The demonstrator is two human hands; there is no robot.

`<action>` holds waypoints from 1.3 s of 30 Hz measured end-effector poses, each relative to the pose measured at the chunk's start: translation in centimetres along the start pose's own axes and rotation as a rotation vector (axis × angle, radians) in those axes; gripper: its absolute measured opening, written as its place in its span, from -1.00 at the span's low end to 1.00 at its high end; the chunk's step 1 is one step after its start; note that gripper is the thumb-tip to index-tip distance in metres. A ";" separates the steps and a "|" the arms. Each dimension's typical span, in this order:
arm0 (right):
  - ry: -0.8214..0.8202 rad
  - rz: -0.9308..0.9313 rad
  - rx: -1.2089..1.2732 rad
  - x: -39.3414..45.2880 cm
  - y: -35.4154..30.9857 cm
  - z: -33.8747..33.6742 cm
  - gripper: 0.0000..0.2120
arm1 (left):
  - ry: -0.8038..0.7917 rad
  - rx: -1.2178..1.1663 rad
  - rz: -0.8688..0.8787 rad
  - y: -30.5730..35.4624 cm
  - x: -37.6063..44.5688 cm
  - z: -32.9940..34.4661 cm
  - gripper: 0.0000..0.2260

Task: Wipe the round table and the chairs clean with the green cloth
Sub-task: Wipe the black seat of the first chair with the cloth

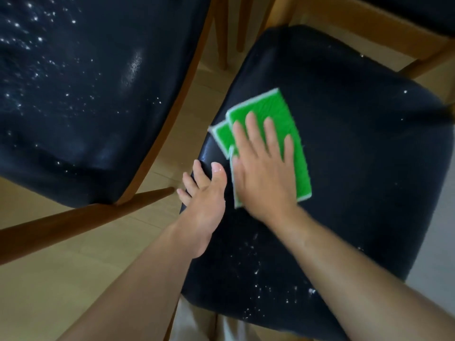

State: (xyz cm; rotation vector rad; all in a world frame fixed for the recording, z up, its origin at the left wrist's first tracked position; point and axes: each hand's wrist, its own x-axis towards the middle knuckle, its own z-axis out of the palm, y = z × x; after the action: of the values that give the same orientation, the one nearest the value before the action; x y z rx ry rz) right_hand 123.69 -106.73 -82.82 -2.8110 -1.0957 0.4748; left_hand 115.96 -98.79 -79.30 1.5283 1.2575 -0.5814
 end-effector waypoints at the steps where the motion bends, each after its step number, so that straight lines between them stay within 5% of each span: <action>1: -0.045 -0.072 -0.037 -2.7 -0.7 0.7 -0.45 | 0.019 -0.059 -0.064 -0.2 0.2 0.1 -0.49; 6: -0.189 -0.300 -0.052 -12.3 -1.3 3.1 -0.41 | 0.005 -0.101 -0.082 -0.1 0.1 0.2 -0.48; 11: -0.170 -0.449 -0.052 -7.5 1.6 1.3 -0.46 | 0.018 -0.109 -0.072 -1.1 1.0 0.8 -0.42; 20: 0.048 -0.057 -0.038 11.7 4.1 -3.3 -0.52 | -0.012 -0.009 -0.141 0.0 1.3 0.7 -0.19; 23: 0.085 0.051 -0.041 11.5 1.5 -3.1 -0.54 | -0.076 -0.251 -0.038 -0.8 0.7 -0.9 -0.32; 26: 0.014 -0.141 -0.084 6.9 -1.8 -2.0 -0.59 | -0.068 -0.634 -0.095 -1.7 -0.3 -3.3 -0.59; 29: -0.155 -0.375 -0.143 0.0 -4.8 -0.1 -0.54 | 0.079 -0.722 -0.195 -2.6 -0.1 -5.0 -0.78; 33: -0.398 -0.589 -0.195 -6.5 -7.1 1.5 -0.47 | 0.205 -0.544 -0.300 -3.3 -0.2 -4.8 -0.78; 37: -0.296 -0.763 -0.190 -3.0 -4.3 0.7 -0.57 | 0.254 -0.345 -0.139 -3.1 0.0 -3.6 -0.81; 39: -0.185 -0.680 -0.198 1.5 -2.0 -0.6 -0.59 | 0.229 -0.250 -0.026 -2.4 0.2 -3.0 -0.80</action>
State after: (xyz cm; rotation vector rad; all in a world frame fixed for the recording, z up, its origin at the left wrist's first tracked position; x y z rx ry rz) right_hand 123.67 -104.23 -82.31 -2.3355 -2.1108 0.5733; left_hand 113.18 -96.17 -79.34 1.3978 1.4663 -0.2575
